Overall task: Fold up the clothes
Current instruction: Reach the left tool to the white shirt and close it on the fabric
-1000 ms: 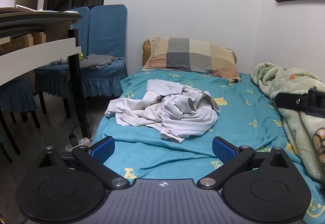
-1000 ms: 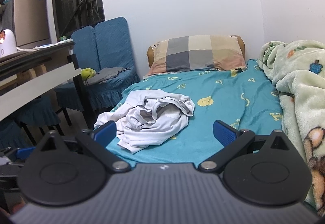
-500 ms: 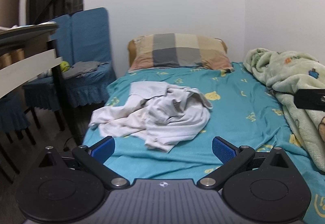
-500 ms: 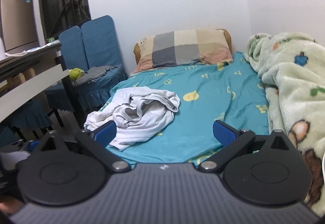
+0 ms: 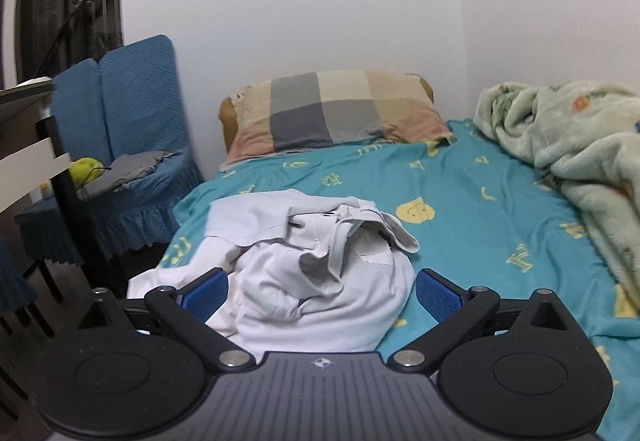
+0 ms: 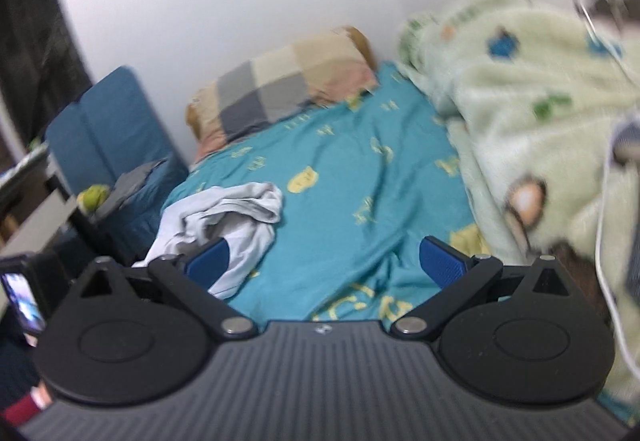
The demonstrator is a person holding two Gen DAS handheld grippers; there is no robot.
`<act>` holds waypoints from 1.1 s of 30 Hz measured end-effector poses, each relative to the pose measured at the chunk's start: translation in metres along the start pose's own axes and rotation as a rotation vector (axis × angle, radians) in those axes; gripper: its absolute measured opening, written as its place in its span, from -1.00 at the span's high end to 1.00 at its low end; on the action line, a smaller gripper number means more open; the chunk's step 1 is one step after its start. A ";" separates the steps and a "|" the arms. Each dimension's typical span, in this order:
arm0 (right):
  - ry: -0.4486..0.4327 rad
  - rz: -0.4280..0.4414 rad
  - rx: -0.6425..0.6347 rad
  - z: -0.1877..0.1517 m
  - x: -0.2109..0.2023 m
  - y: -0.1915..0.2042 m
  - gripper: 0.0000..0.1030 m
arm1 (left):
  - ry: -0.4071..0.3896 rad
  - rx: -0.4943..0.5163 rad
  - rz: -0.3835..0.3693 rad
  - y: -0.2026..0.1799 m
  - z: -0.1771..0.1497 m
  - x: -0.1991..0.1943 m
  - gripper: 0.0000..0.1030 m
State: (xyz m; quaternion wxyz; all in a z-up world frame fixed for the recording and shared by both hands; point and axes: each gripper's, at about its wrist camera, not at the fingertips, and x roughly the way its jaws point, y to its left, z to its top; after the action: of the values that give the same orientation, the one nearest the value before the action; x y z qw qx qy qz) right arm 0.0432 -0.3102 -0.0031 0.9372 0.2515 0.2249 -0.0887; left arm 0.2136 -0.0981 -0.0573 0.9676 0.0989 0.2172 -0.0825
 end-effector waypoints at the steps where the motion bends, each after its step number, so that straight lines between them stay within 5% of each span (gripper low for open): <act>1: 0.010 0.002 0.036 0.000 0.004 -0.007 -1.00 | 0.002 0.005 -0.006 -0.002 0.001 0.010 -0.93; 8: 0.047 0.013 0.103 -0.004 0.032 -0.019 -1.00 | 0.065 0.009 0.054 -0.002 0.002 0.089 -0.71; 11: 0.046 0.058 0.074 -0.008 0.045 -0.015 -1.00 | 0.079 -0.014 0.056 0.007 0.002 0.109 -0.16; 13: 0.042 0.073 0.083 -0.008 0.050 -0.016 -1.00 | 0.080 -0.033 0.041 0.015 0.003 0.116 0.57; 16: 0.033 0.118 0.126 -0.007 0.055 -0.017 -1.00 | 0.052 -0.055 0.019 0.023 0.014 0.094 0.85; 26: 0.046 0.197 0.233 -0.007 0.036 -0.026 -1.00 | -0.010 0.012 -0.183 0.029 0.029 -0.075 0.89; 29: 0.064 0.222 0.276 -0.007 0.028 -0.029 -1.00 | 0.052 0.007 -0.252 0.022 0.008 -0.124 0.89; 33: 0.095 0.215 0.315 -0.010 0.020 -0.033 -1.00 | 0.161 0.038 -0.250 0.011 -0.039 -0.149 0.88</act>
State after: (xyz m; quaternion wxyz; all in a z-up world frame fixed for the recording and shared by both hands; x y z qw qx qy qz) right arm 0.0477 -0.3341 -0.0338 0.8787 0.4214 0.2239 -0.0105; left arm 0.0674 -0.0615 -0.0251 0.9272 0.0954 0.3030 -0.1985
